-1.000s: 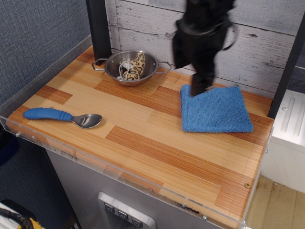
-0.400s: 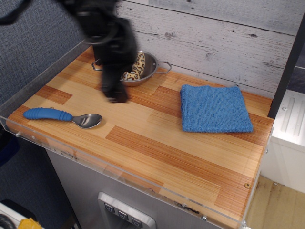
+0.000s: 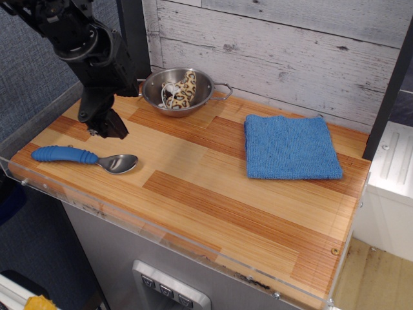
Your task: Move the spatula at the edge of the table.
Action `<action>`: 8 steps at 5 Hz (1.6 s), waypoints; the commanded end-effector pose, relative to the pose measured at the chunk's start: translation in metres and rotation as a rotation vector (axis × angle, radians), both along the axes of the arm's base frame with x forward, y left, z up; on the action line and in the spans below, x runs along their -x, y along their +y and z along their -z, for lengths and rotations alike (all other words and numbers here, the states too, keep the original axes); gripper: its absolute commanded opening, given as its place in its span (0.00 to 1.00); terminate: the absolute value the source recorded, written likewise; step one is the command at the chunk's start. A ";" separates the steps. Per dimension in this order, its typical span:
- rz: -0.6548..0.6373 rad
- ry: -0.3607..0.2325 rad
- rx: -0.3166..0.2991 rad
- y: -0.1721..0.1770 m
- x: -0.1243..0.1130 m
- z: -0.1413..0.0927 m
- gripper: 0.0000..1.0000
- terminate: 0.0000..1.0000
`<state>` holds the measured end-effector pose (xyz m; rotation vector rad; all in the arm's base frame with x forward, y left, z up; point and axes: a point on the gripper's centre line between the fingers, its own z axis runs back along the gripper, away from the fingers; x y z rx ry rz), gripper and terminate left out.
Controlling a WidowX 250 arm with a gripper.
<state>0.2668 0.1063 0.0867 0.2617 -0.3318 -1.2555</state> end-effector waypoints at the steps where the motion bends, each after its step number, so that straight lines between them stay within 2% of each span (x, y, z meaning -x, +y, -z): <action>1: -0.049 -0.012 -0.079 0.037 -0.001 -0.010 1.00 0.00; 2: -0.073 0.037 -0.144 0.049 0.003 -0.001 1.00 0.00; 4: -0.080 0.117 -0.189 0.058 0.014 0.021 1.00 0.00; 5: -0.100 0.160 -0.163 0.065 0.014 0.034 1.00 0.00; 6: -0.115 0.215 -0.181 0.070 0.017 0.049 1.00 0.00; 8: -0.130 0.264 -0.168 0.076 0.014 0.067 1.00 0.00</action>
